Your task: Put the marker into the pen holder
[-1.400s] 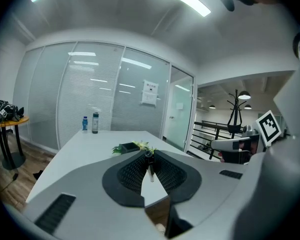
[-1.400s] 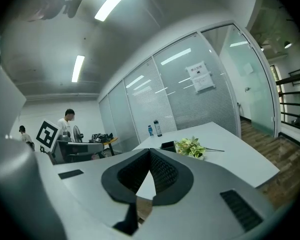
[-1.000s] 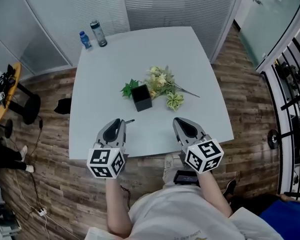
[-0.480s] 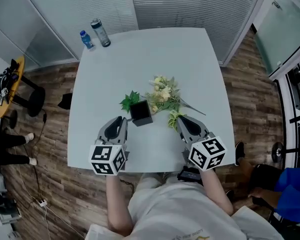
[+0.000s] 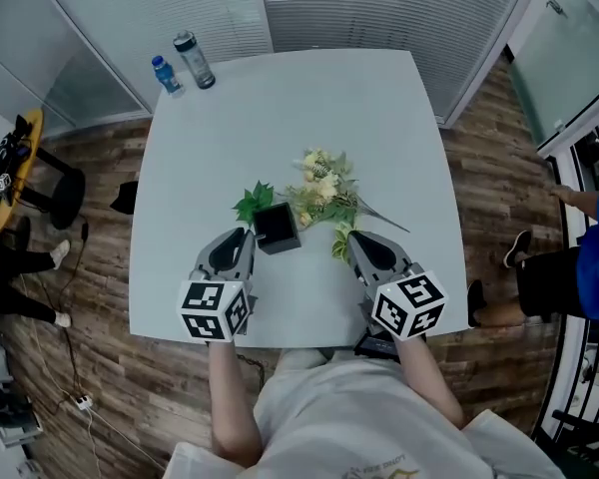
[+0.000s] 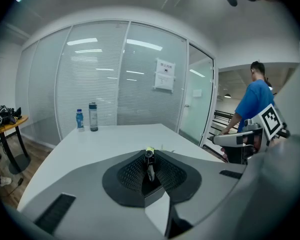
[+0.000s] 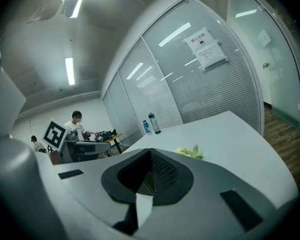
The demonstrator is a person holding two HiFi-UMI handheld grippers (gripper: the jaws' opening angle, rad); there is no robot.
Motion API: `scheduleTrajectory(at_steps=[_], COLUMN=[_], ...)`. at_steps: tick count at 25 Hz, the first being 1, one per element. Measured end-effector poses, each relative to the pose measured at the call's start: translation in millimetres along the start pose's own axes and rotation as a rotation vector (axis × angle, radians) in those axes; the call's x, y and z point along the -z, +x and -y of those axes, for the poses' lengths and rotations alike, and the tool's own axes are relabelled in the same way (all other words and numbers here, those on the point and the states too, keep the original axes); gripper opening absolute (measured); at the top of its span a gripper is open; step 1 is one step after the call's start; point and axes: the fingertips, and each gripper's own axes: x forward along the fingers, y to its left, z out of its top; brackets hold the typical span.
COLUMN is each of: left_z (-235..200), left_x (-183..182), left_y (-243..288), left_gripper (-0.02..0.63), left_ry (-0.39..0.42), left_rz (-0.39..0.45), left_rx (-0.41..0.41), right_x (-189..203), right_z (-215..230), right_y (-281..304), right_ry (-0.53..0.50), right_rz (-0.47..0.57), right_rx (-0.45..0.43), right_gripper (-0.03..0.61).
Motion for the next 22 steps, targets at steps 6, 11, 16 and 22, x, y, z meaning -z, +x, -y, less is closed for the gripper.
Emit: scheduleTrajectory(at_steps=[6,11,16,22], left_z=[-9,-12,-15,-13], left_x=[9,20,35,47], left_y=[21,36,55,73], left_gripper=[0.054,0.054,0.054,0.054], left_ry=[0.004,0.002,0.008,0.002], left_rz=[-0.051,-0.097,-0.157,-0.216], left_rx=[0.019,0.041,0.066,0.108], right_x=[2,11,17,25], right_z=[8,12,18,30], right_y=[14,26,42,52], right_ry=[0.014,0.029,0.047,0.067], right_rz=[-0.023,-0.053,-0.079,-0.110], right_rx=[0.011,0.013,0.022,0.042], right_gripper=[0.017,0.017,0.017,0.017])
